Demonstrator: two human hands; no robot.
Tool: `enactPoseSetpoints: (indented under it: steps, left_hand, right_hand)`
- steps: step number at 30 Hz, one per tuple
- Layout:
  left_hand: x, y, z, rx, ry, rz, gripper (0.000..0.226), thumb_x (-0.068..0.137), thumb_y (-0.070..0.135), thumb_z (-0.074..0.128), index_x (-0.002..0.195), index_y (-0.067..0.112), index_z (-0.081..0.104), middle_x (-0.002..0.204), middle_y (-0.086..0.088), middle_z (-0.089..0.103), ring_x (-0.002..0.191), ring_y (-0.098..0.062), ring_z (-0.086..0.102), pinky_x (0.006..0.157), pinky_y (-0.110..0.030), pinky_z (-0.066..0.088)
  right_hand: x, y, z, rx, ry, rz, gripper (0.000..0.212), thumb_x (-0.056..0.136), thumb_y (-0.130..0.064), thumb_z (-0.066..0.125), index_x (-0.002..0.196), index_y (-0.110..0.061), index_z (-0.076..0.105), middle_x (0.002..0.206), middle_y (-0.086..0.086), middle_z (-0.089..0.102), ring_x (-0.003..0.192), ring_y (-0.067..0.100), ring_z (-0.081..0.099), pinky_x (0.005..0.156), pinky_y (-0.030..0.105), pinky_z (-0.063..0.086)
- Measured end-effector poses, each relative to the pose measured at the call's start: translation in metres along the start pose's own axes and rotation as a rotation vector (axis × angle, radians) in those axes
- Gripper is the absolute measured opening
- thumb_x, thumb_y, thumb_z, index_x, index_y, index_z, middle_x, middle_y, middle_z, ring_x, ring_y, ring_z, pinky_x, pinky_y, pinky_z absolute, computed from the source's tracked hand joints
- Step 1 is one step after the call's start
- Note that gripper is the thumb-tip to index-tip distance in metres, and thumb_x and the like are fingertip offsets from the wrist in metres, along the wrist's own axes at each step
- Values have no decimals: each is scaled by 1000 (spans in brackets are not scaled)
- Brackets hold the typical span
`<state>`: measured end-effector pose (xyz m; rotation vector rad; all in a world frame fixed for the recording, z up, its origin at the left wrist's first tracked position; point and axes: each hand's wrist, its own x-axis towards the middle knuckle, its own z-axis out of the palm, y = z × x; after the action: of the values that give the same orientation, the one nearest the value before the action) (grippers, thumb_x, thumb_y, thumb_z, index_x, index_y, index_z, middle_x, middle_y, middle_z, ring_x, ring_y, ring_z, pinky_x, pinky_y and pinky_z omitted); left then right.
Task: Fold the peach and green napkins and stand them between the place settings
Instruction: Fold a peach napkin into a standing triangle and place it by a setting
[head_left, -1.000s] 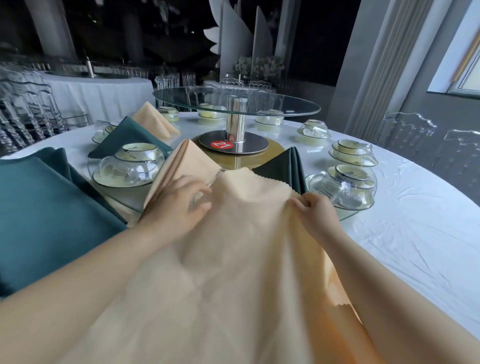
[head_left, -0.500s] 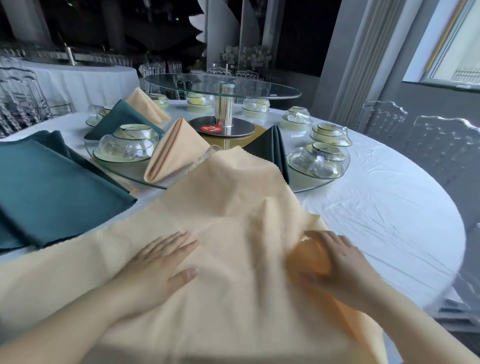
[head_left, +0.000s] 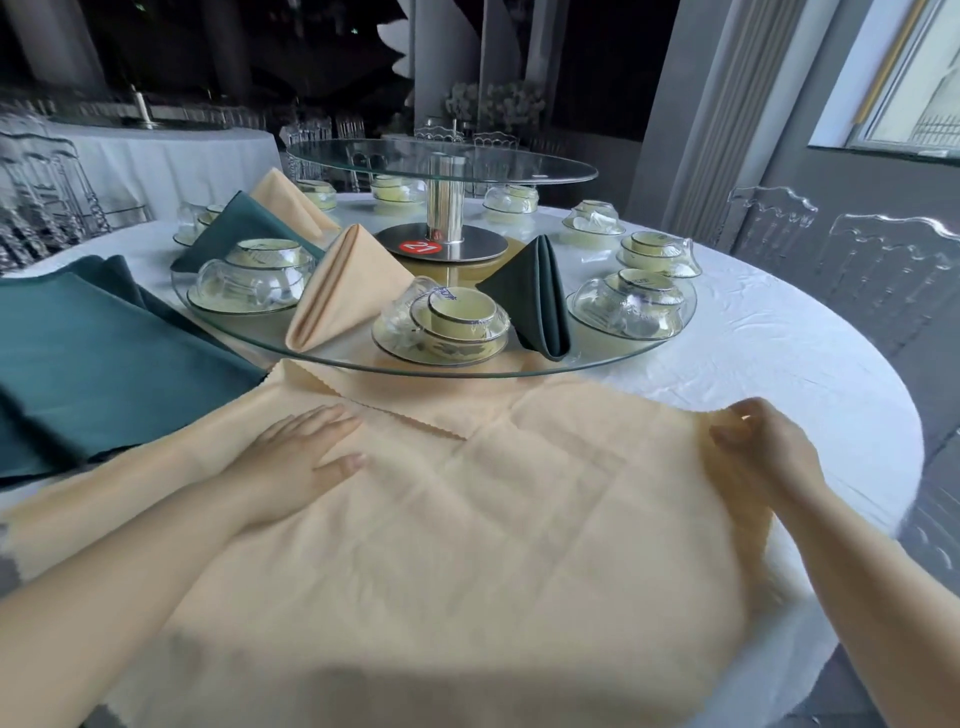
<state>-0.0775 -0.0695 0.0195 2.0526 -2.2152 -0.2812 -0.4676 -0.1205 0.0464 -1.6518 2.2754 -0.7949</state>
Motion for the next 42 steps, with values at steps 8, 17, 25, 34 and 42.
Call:
enactPoseSetpoints:
  steps: [8,17,25,34,42]
  left_hand:
    - [-29,10,-1,-275,290,115,79,53,70,25,111,29,60,110,18,48,112,-9,43,94,-13,25]
    - [-125,26,44,-152,231,453,54,84,73,19,113,37,47,126,30,38,120,10,34,99,-1,12]
    - [-118,18,56,-401,470,592,43,88,56,44,89,22,70,114,42,51,111,20,44,93,-8,37]
    - [-147,30,17,-424,462,490,41,85,69,33,92,40,62,86,30,64,83,12,58,72,-7,42]
    - [-78,44,-36,-459,104,171,31,89,31,57,65,14,65,60,9,55,59,-2,48,56,-14,34]
  right_hand:
    - [-51,7,8,-34,198,-479,28,81,-16,64,106,-3,58,108,17,58,105,37,49,87,37,33]
    - [-144,30,36,-111,-85,-1148,51,82,-68,36,107,-25,49,117,-10,49,109,10,46,97,18,30]
    - [-149,34,30,71,-7,-1122,38,93,-45,41,88,-20,70,98,-5,70,99,7,57,90,14,41]
    - [-164,25,-8,237,-122,-1018,49,93,-52,35,72,-23,68,73,-18,64,80,-3,57,73,8,42]
    - [-113,-38,-14,295,-264,-506,37,86,-17,57,49,-12,50,37,-7,42,37,4,38,38,12,28]
